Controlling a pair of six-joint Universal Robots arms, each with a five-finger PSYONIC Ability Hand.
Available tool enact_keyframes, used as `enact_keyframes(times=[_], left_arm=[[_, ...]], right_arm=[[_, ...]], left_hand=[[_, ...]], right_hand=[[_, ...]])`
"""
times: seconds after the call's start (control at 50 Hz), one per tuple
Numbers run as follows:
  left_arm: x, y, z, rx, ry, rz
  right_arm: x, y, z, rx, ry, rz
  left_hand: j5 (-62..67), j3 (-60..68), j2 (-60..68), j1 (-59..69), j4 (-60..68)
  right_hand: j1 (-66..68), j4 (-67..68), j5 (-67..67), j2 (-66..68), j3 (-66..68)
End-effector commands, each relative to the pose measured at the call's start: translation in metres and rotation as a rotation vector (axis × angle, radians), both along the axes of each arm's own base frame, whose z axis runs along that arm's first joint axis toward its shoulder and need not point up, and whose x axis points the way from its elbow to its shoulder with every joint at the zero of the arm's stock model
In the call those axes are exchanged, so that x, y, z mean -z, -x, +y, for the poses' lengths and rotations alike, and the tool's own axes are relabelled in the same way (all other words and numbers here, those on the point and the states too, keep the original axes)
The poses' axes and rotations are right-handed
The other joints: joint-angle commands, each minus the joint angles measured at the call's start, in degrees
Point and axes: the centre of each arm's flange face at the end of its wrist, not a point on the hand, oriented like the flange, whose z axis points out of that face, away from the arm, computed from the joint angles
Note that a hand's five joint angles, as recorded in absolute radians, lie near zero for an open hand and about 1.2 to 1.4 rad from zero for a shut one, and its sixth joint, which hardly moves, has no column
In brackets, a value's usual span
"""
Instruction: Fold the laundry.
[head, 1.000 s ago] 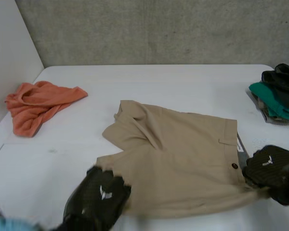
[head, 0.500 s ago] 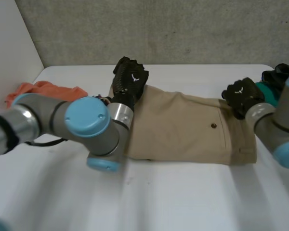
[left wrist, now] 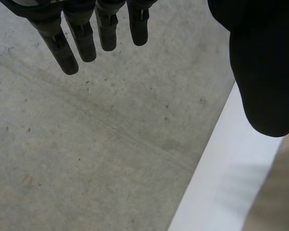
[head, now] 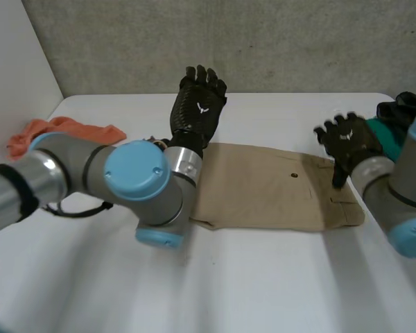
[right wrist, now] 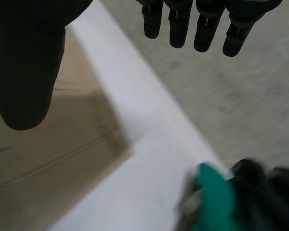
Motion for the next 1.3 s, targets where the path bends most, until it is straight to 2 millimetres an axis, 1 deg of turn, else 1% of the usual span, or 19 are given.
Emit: enact_keyframes(times=[0.02,0.16,0.22,0.26,0.32,0.42,0.52,0.56,0.64,0.7,0.8,0.9,0.92,0.94,0.96,1.02,1.1,1.2,1.3], left_arm=[[-0.003,-0.027,0.032,0.033,-0.132,0.07],[0.014,-0.037,0.043,0.033,-0.205,0.059],[0.015,-0.039,0.044,0.029,-0.21,0.055],[0.014,-0.04,0.044,0.029,-0.209,0.056],[0.008,-0.042,0.045,0.026,-0.2,0.064],[-0.01,-0.048,0.049,0.008,-0.178,0.09],[-0.023,-0.058,0.055,-0.001,-0.164,0.11],[-0.027,-0.064,0.057,-0.008,-0.166,0.12],[-0.031,-0.077,0.056,-0.028,-0.176,0.146],[-0.034,-0.087,0.055,-0.045,-0.187,0.171],[-0.035,-0.097,0.052,-0.066,-0.203,0.198],[-0.031,-0.104,0.049,-0.086,-0.217,0.2],[-0.03,-0.104,0.049,-0.085,-0.218,0.201],[-0.03,-0.104,0.048,-0.087,-0.219,0.202],[-0.03,-0.104,0.048,-0.087,-0.22,0.201],[-0.032,-0.103,0.046,-0.084,-0.212,0.209],[-0.042,-0.098,0.04,-0.073,-0.18,0.234],[-0.05,-0.083,0.031,-0.039,-0.165,0.276],[-0.05,-0.053,0.034,0.056,-0.193,0.32]], right_arm=[[0.022,0.036,0.027,0.041,-0.237,-0.021],[0.038,0.045,0.023,0.057,-0.222,-0.024],[0.052,0.049,0.014,0.077,-0.208,-0.02],[0.057,0.058,0.006,0.105,-0.199,-0.005],[0.055,0.07,0.0,0.145,-0.171,0.041],[0.022,0.081,-0.007,0.208,0.01,0.234],[0.008,0.079,-0.011,0.207,0.106,0.372],[0.003,0.065,-0.01,0.168,0.152,0.388],[-0.019,-0.018,0.017,-0.06,0.346,0.322],[-0.022,-0.055,0.035,-0.2,0.423,0.279],[0.008,-0.12,0.092,-0.611,0.452,0.21],[0.044,-0.144,0.128,-0.85,0.394,0.186],[0.045,-0.145,0.129,-0.855,0.39,0.184],[0.045,-0.145,0.128,-0.851,0.388,0.179],[0.039,-0.147,0.125,-0.833,0.394,0.166],[0.033,-0.146,0.121,-0.79,0.368,0.119],[0.004,-0.131,0.103,-0.693,0.249,-0.107],[-0.058,-0.095,0.075,-0.543,0.084,-0.555],[-0.06,-0.057,0.044,-0.365,-0.052,-0.671]], left_hand=[[-2.7,-2.1,-1.8,-1.0,-1.5],[-2.7,-2.1,-1.8,-1.0,-1.5],[-2.7,-2.1,-1.8,-1.0,-1.5],[-2.7,-2.1,-1.8,-1.0,-1.5],[-2.7,-2.1,-1.8,-1.0,-1.5],[-2.7,-2.1,-1.8,-1.0,-1.5],[-2.7,-2.1,-1.8,-1.0,-1.5],[-2.7,-2.1,-1.8,-1.0,-1.5],[-2.7,-2.1,-1.8,-1.0,-1.5],[-2.7,-2.1,-1.8,-1.0,-1.5],[-2.7,-2.1,-1.8,-1.0,-1.5],[-2.7,-2.1,-1.8,-1.0,-1.5],[-2.7,-2.1,-1.8,-1.0,-1.5],[-2.7,-2.1,-1.8,-1.0,-1.5],[-2.7,-2.1,-1.8,-1.0,-1.5],[-2.7,-2.1,-1.8,-1.0,-1.5],[-2.7,-2.1,-1.8,-1.0,-1.5],[-2.7,-2.1,-1.8,-1.0,-1.5],[-2.7,-2.1,-1.8,-1.0,-1.5]], right_hand=[[2.6,3.5,3.0,3.3,3.5],[4.1,5.0,4.5,4.8,5.0],[27.7,28.7,28.1,28.5,28.7],[66.5,67.5,66.9,67.3,67.5],[66.8,67.7,67.2,67.5,67.7],[66.8,67.7,67.2,67.5,67.7],[66.8,67.7,67.2,67.5,67.7],[66.8,67.7,67.2,67.5,67.7],[66.8,67.7,67.2,67.5,67.7],[66.8,67.7,67.2,67.5,67.7],[66.8,67.7,67.2,67.5,67.7],[66.8,67.7,67.2,67.5,67.7],[66.5,67.5,66.9,67.2,67.5],[52.7,53.6,53.1,53.4,53.6],[23.7,24.7,24.1,24.5,24.7],[5.0,5.9,5.4,5.7,5.9],[-0.3,0.7,0.1,0.5,0.7],[-3.2,-2.3,-2.8,-2.5,-2.3],[-3.2,-2.3,-2.8,-2.5,-2.3]])
